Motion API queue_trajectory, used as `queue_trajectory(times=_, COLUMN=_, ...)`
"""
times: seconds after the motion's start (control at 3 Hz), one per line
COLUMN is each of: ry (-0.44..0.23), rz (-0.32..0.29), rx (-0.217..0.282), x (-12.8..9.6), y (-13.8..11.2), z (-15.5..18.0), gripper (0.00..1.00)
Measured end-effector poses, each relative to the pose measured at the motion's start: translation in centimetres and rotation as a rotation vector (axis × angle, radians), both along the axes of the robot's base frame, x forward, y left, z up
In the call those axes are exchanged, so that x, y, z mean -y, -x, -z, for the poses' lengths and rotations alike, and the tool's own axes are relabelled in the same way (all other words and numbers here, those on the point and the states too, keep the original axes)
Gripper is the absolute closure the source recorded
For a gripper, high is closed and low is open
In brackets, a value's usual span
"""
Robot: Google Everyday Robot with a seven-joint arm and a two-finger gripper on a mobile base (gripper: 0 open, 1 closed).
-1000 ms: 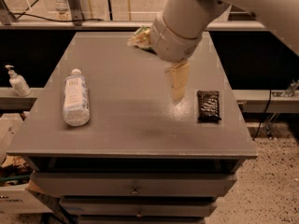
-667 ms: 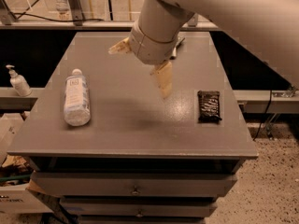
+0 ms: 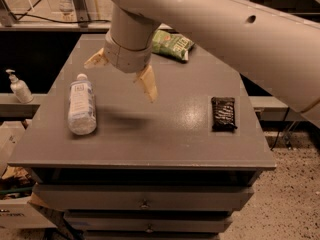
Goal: Place blue plastic bottle upright
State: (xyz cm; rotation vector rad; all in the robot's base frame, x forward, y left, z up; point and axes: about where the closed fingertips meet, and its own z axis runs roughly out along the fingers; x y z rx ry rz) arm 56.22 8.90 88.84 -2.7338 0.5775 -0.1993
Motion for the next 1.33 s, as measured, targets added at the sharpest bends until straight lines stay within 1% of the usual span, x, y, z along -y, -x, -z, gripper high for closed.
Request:
queue_trajectory(times=0.33, ry=0.022, rz=-0.081, rx=0.01, x=-3.1, y=0.1, z=0.6, gripper=0.0)
queue_trajectory(times=0.67, ry=0.039, rz=-0.144, rx=0.014, x=-6.1, y=-0.1, z=1.5, gripper=0.0)
queue_trajectory(times=1.0, ry=0.035, rz=-0.199, rx=0.036, x=-9.6, y=-0.6, z=1.7, gripper=0.0)
queue_trajectory(times=1.33, ry=0.035, rz=-0.199, rx=0.036, x=-9.6, y=-0.6, z=1.8, gripper=0.0)
